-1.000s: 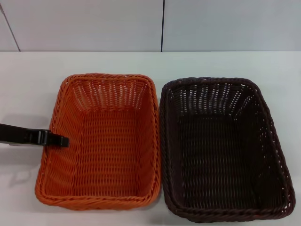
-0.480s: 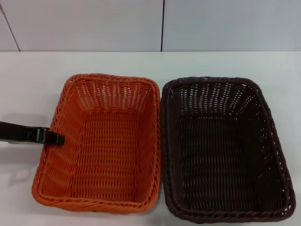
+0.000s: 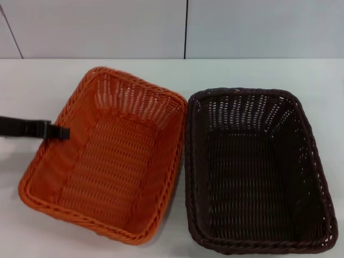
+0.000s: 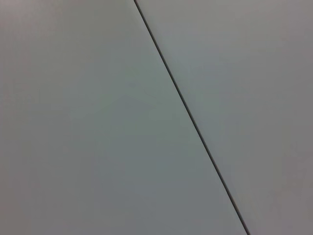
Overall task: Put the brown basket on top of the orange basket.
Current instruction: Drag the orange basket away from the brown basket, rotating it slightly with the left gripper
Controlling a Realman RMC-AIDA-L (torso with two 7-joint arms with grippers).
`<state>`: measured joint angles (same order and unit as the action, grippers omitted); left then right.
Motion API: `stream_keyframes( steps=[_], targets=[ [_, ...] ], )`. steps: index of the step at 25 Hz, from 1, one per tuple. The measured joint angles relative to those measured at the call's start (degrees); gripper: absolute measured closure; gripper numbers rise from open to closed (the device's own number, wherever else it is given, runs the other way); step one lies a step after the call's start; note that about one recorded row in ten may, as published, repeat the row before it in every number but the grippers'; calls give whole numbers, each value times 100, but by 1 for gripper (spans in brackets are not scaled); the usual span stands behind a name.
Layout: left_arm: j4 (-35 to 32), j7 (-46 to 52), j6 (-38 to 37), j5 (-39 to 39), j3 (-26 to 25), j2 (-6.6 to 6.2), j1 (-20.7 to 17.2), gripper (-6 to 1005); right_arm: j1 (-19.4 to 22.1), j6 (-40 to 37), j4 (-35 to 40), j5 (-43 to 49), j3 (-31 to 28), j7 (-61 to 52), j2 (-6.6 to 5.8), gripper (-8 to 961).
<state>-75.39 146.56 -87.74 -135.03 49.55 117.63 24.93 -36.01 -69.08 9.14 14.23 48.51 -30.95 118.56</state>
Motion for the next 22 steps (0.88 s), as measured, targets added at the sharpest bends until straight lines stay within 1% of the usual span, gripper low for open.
stream_keyframes(
  steps=[6, 8, 10, 11, 12, 15, 16, 17, 19, 20, 21, 22],
  targets=[
    [-42, -83, 2, 266, -259, -52, 88, 808, -16, 0, 0, 0, 0, 0, 1, 452],
    [-134, -130, -36, 323, -495, -102, 151, 810, -17, 0, -3, 0, 1, 0, 7, 452],
    [-171, -163, -77, 414, -598, -158, 181, 812, -17, 0, -15, 0, 1, 0, 8, 452],
    [-171, -163, -77, 414, -598, -158, 181, 812, -17, 0, -20, 1, 0, 0, 8, 452],
    [-184, -188, -141, 537, -647, -246, 222, 813, -17, 0, -21, 1, 1, 0, 9, 452],
    [-193, -194, -204, 652, -663, -381, 288, 813, -15, 0, -7, 0, 0, -1, 9, 453],
    [-198, -245, -258, 728, -669, -456, 328, 814, -16, 0, -2, 1, 1, 0, 9, 453],
    [-198, -245, -258, 728, -669, -456, 328, 814, -18, 0, 2, 1, 4, 0, 10, 452],
    [-205, -411, -329, 845, -677, -538, 378, 815, -23, -1, 8, 1, 17, -1, 15, 452],
    [-205, -411, -329, 845, -677, -538, 378, 815, -23, -1, 9, 1, 19, -15, 18, 452],
    [-211, -686, -401, 954, -701, -624, 429, 815, -23, -1, 9, 1, 19, -15, 18, 452],
    [-211, -686, -401, 954, -701, -624, 429, 815, -23, 0, 9, 1, 17, -19, 18, 453]
  ],
)
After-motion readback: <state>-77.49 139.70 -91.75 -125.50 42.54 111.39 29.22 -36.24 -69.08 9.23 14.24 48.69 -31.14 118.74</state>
